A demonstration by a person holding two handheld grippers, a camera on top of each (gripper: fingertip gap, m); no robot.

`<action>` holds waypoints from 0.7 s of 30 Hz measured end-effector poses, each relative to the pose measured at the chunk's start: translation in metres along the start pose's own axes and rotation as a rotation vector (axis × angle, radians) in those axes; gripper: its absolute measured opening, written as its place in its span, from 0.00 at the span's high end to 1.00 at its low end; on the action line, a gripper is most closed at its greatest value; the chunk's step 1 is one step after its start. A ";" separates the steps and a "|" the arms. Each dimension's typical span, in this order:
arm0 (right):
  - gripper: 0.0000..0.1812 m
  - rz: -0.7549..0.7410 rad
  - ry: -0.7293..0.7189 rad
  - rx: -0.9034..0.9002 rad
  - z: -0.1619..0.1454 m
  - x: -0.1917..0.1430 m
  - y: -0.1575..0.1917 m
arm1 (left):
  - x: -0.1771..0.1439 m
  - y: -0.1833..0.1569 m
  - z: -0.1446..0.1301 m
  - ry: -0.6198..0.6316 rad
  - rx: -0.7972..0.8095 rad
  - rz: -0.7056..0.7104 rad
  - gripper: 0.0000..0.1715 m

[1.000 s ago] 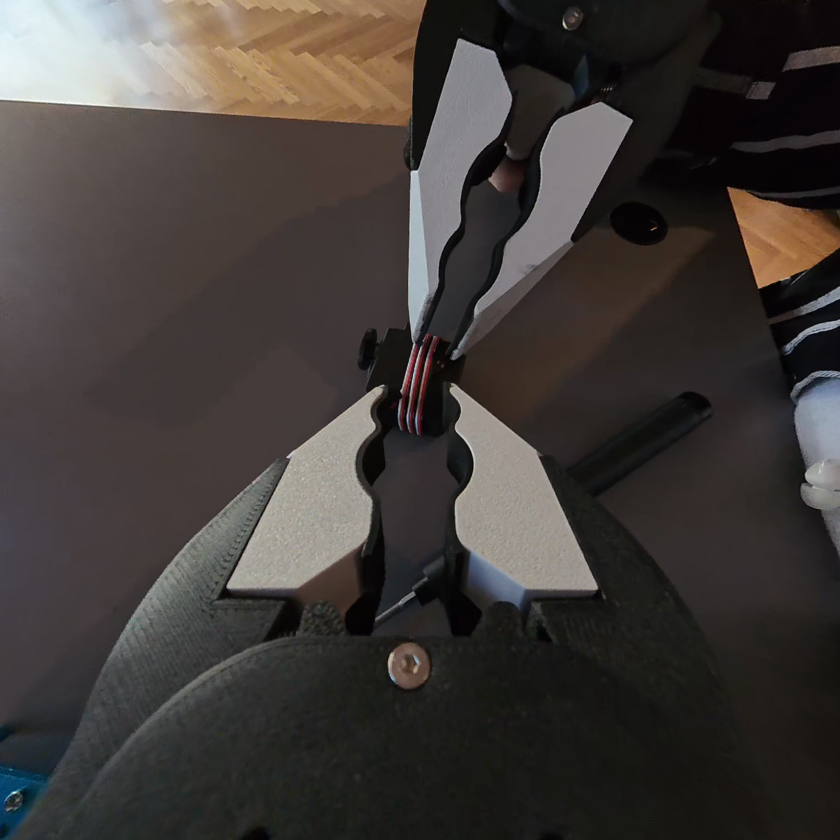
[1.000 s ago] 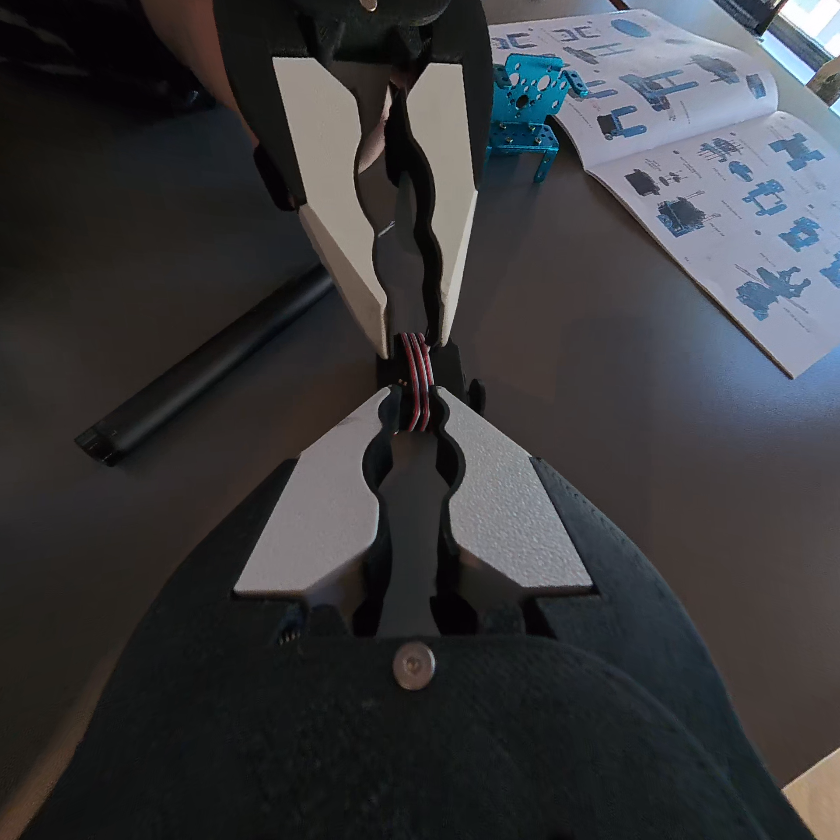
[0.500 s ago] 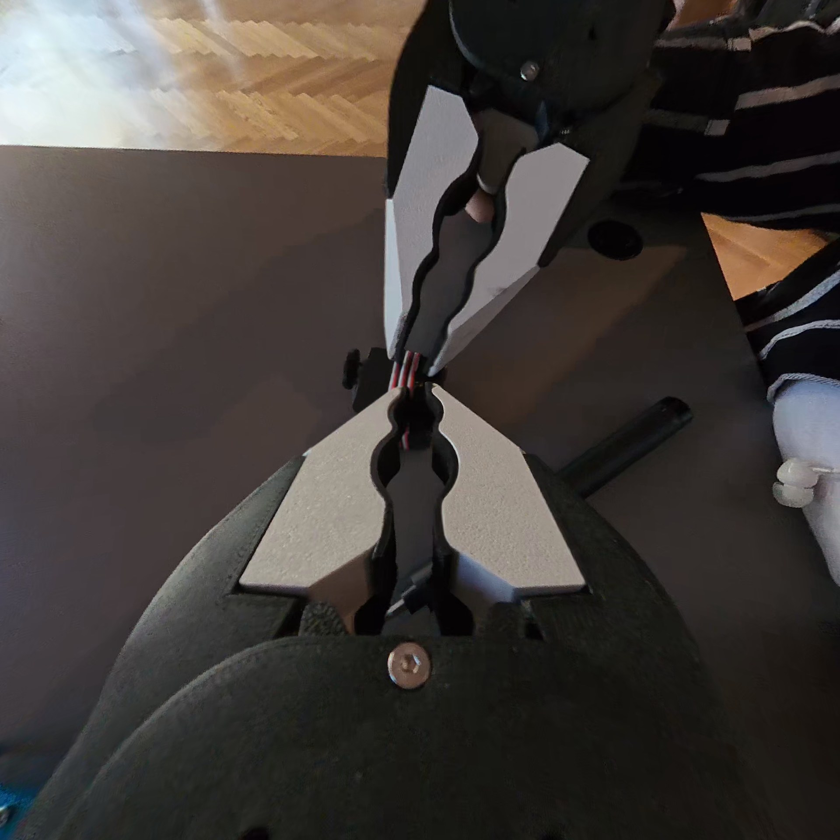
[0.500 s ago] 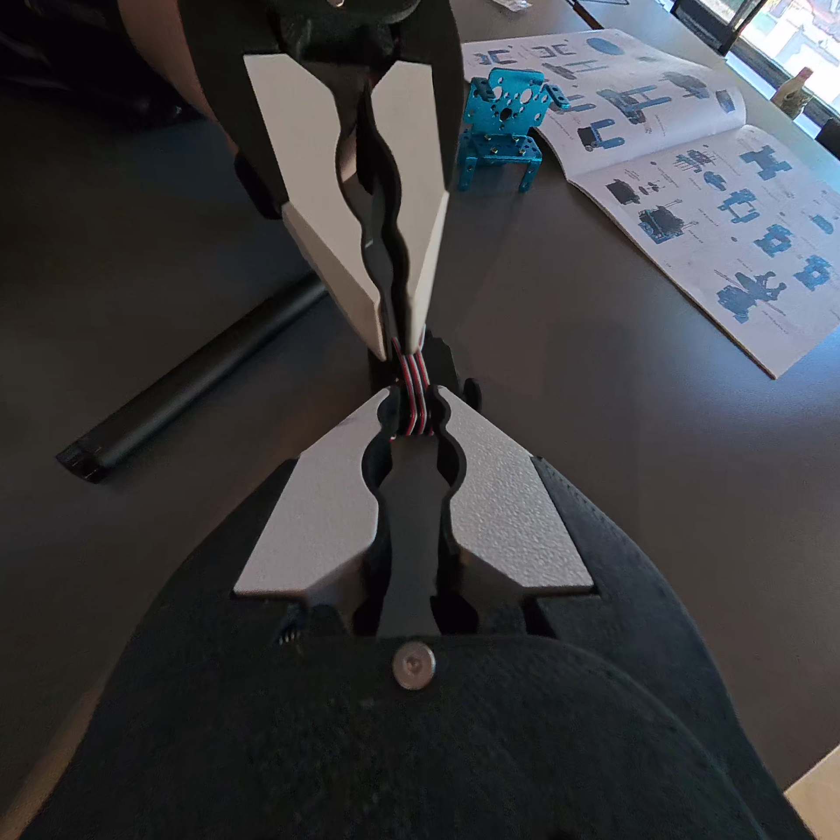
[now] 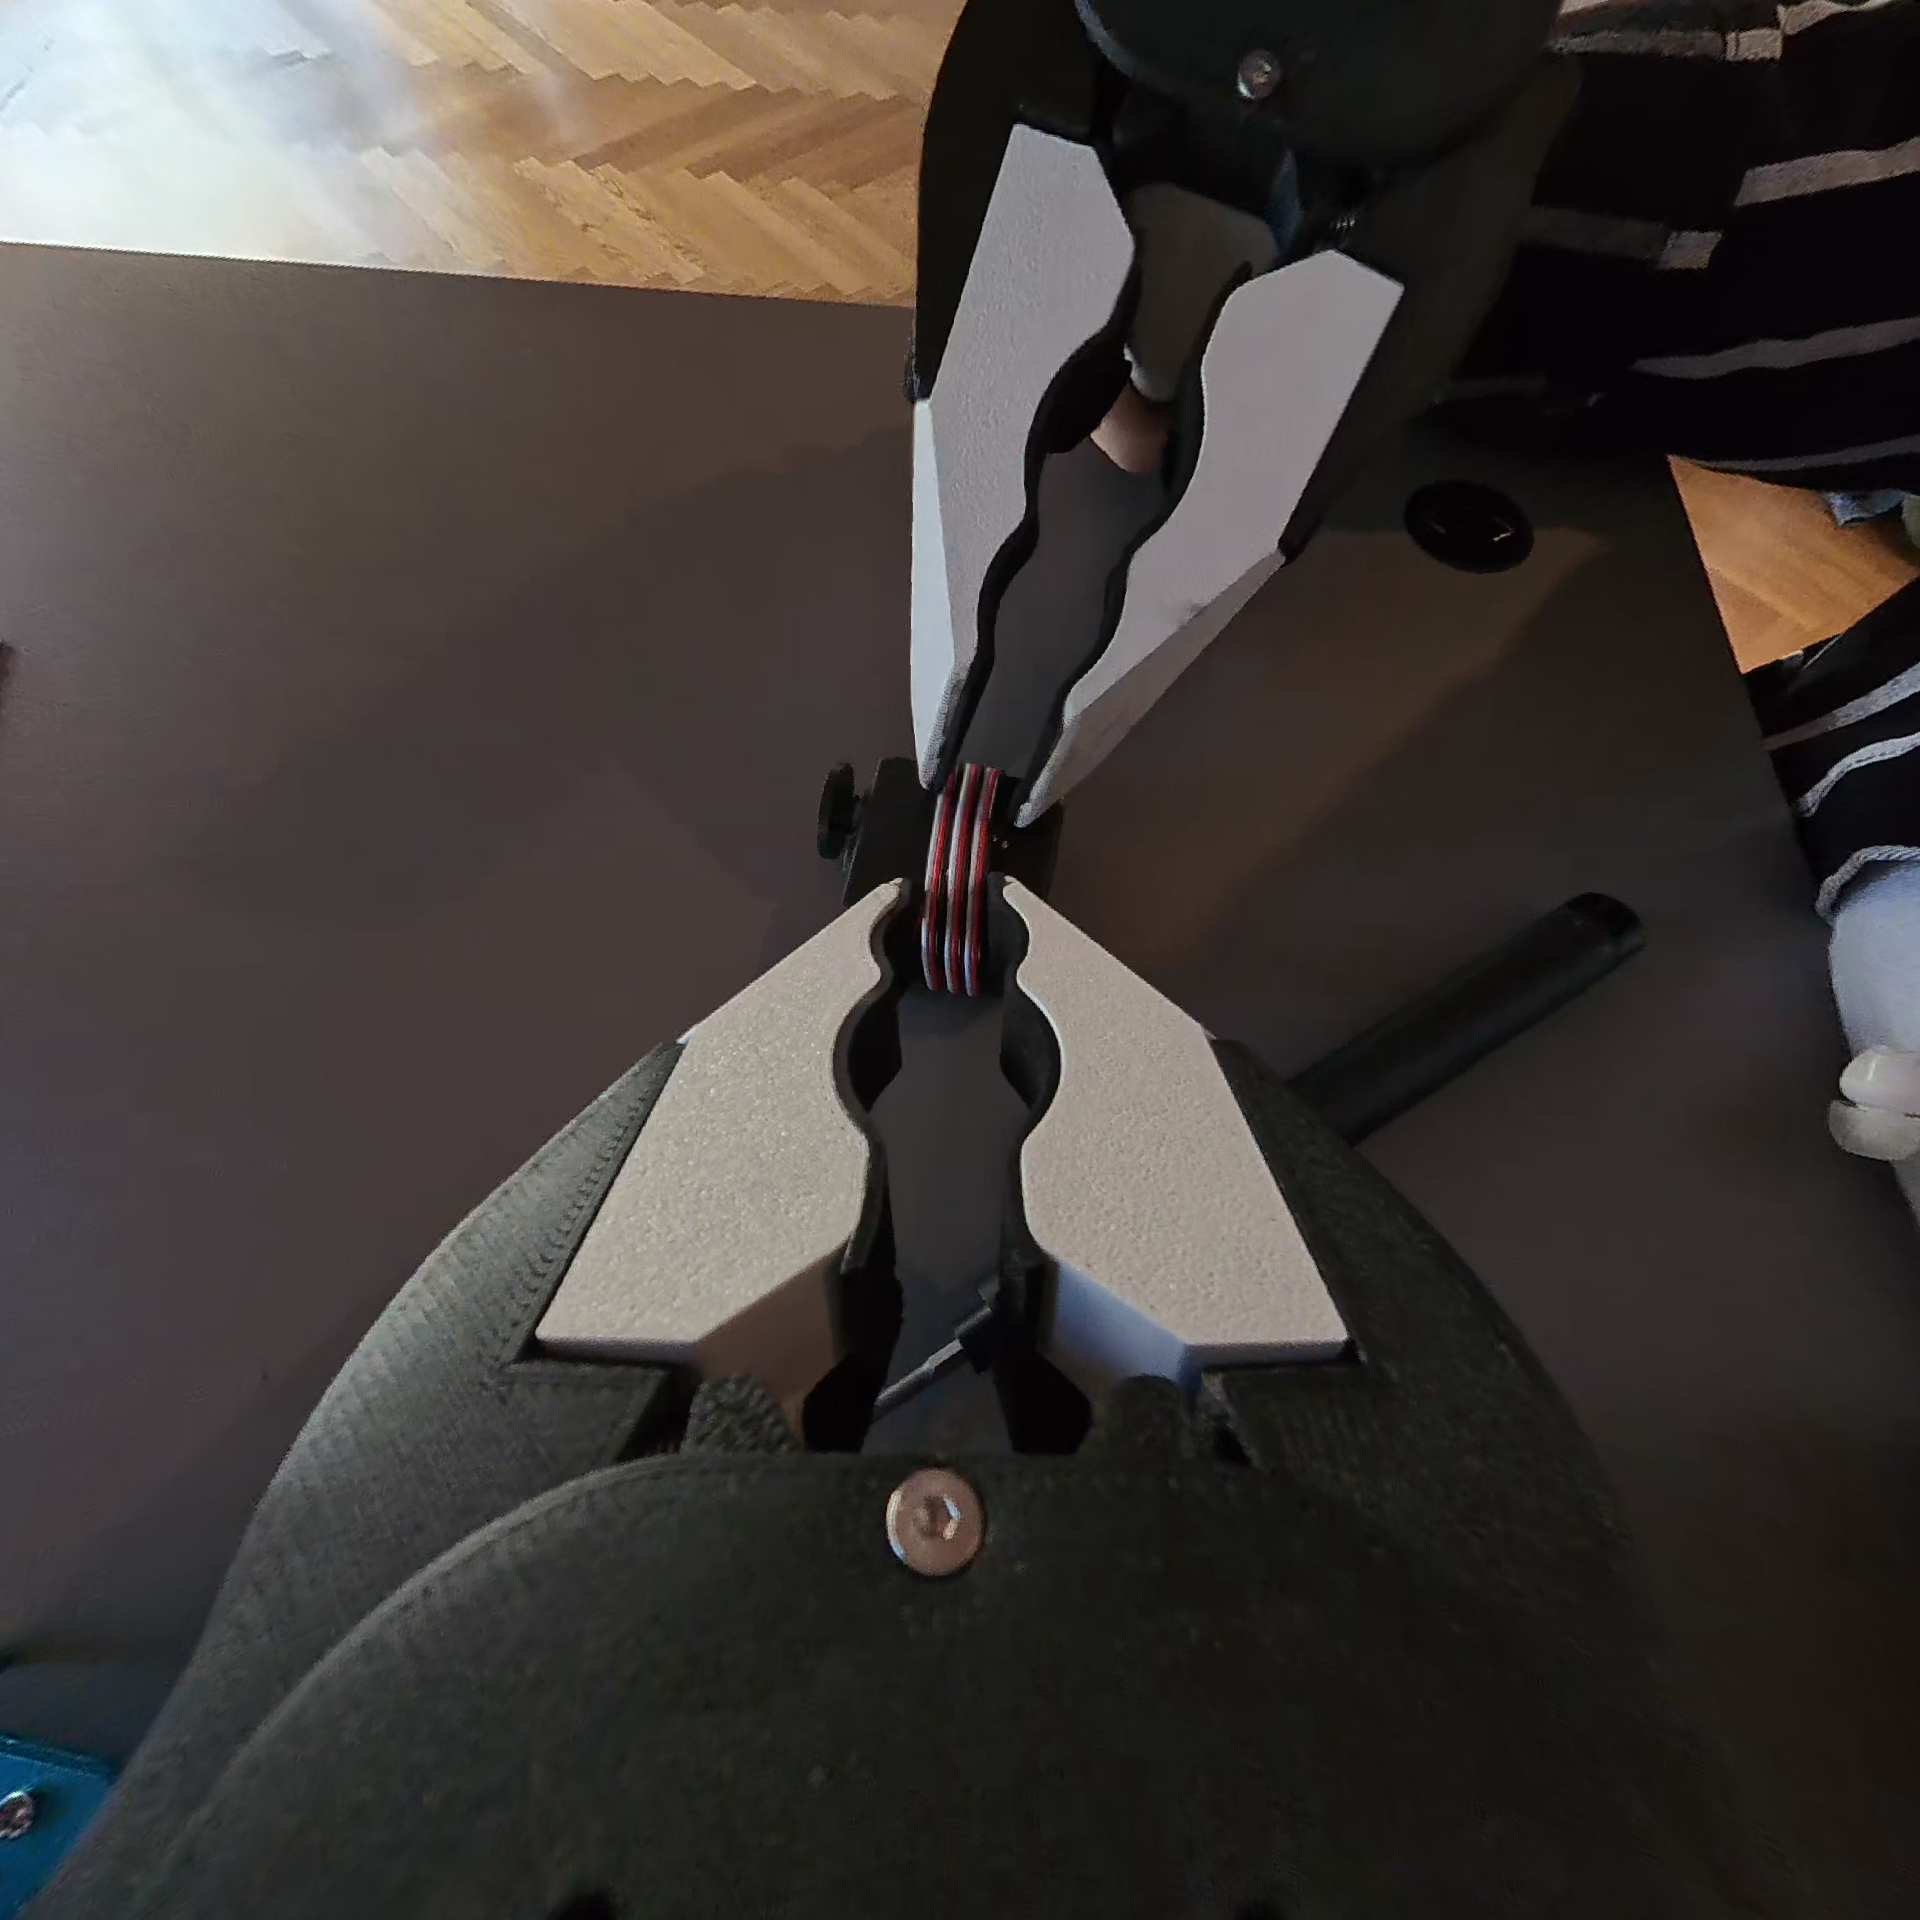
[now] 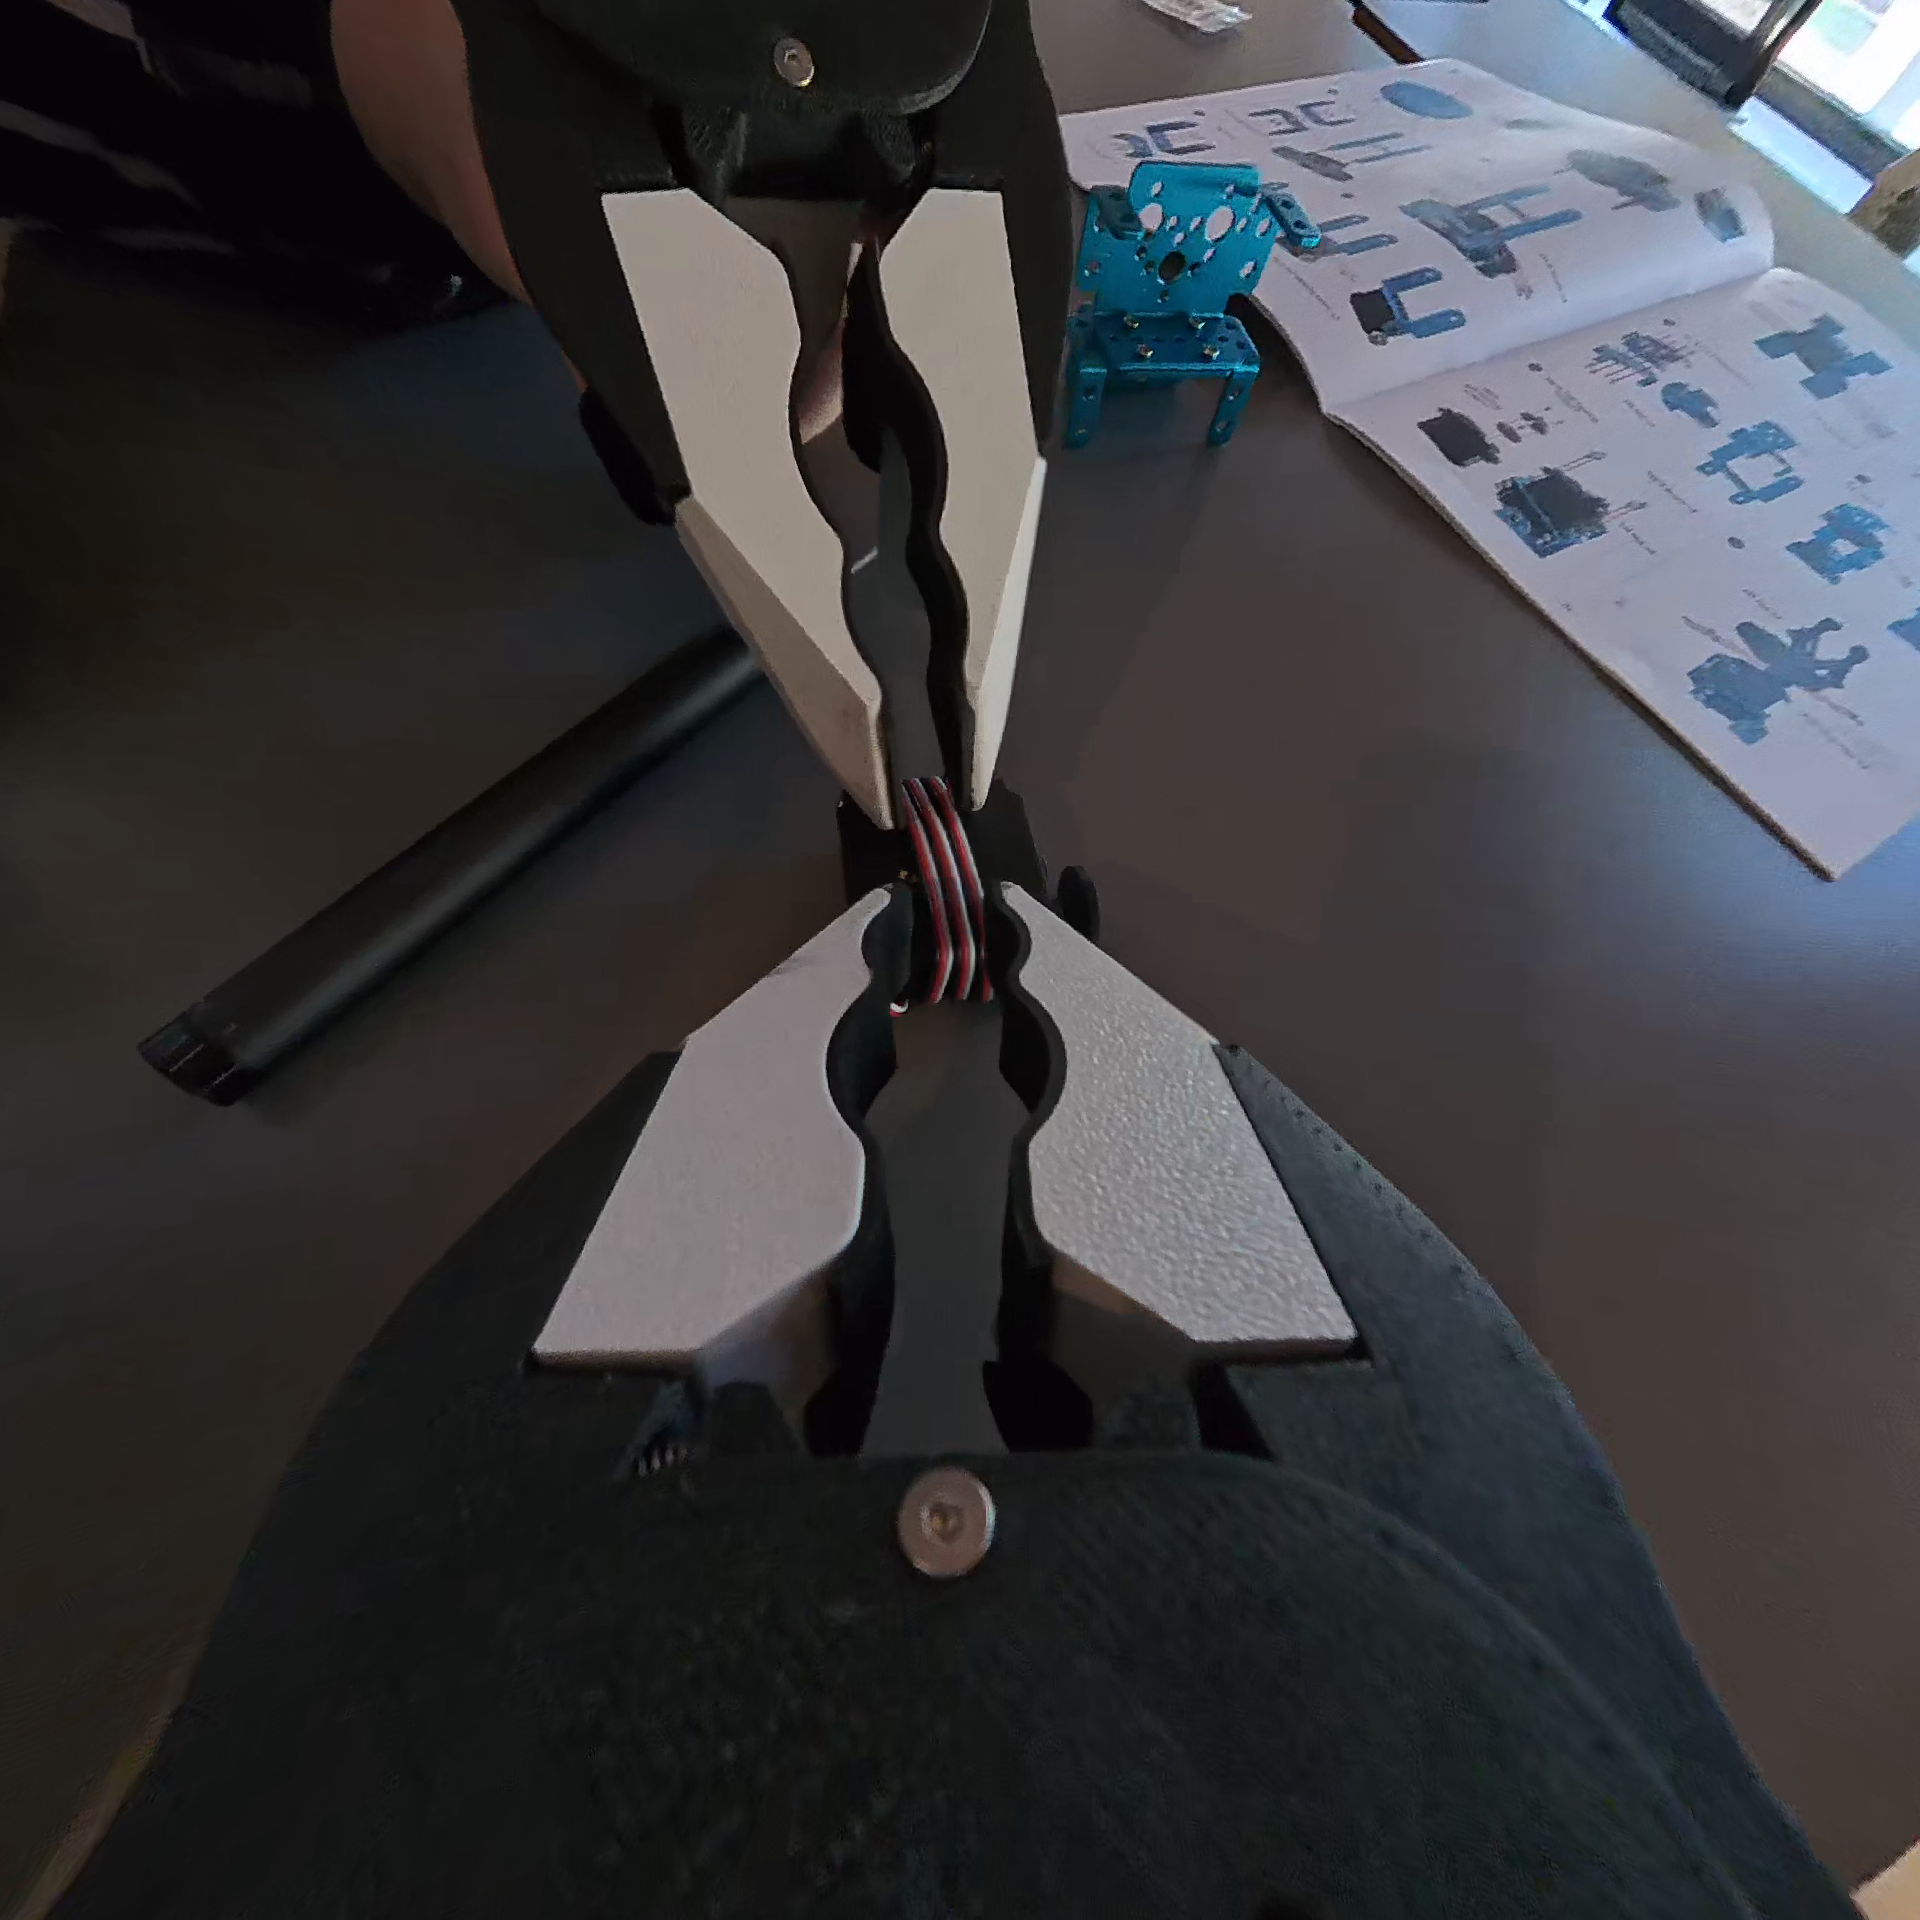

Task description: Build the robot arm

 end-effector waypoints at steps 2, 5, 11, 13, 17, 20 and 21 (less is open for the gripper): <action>0.94 -0.034 -0.005 -0.022 0.000 0.000 0.003 | 0.000 -0.001 0.000 -0.001 0.011 0.011 0.94; 0.95 -0.052 -0.017 -0.029 0.000 0.001 0.007 | 0.001 -0.002 0.000 -0.002 0.019 0.019 0.94; 0.93 -0.075 -0.020 -0.001 0.001 0.002 0.007 | 0.001 -0.003 0.000 0.005 0.038 0.033 0.94; 0.93 -0.096 -0.020 -0.019 0.001 0.002 0.008 | 0.001 -0.003 0.000 0.005 0.043 0.037 0.94; 0.90 -0.101 -0.017 -0.006 0.001 0.003 0.007 | -0.001 -0.002 0.000 0.010 0.043 0.020 0.94; 0.88 -0.074 -0.019 0.009 0.001 0.003 0.003 | -0.006 0.000 0.002 -0.008 0.005 -0.020 0.93; 0.88 -0.061 -0.018 0.013 0.001 0.003 0.002 | -0.009 0.001 0.002 -0.014 -0.011 -0.038 0.94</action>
Point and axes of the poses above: each gripper's, where its closed fingertips meet, x out along the fingers, z out of its top, y = z × x across the jaws, the point moved 8 cm from there along -x, back along the fingers, and after that the axes turned 4 degrees about -y, right-handed, at the moved point
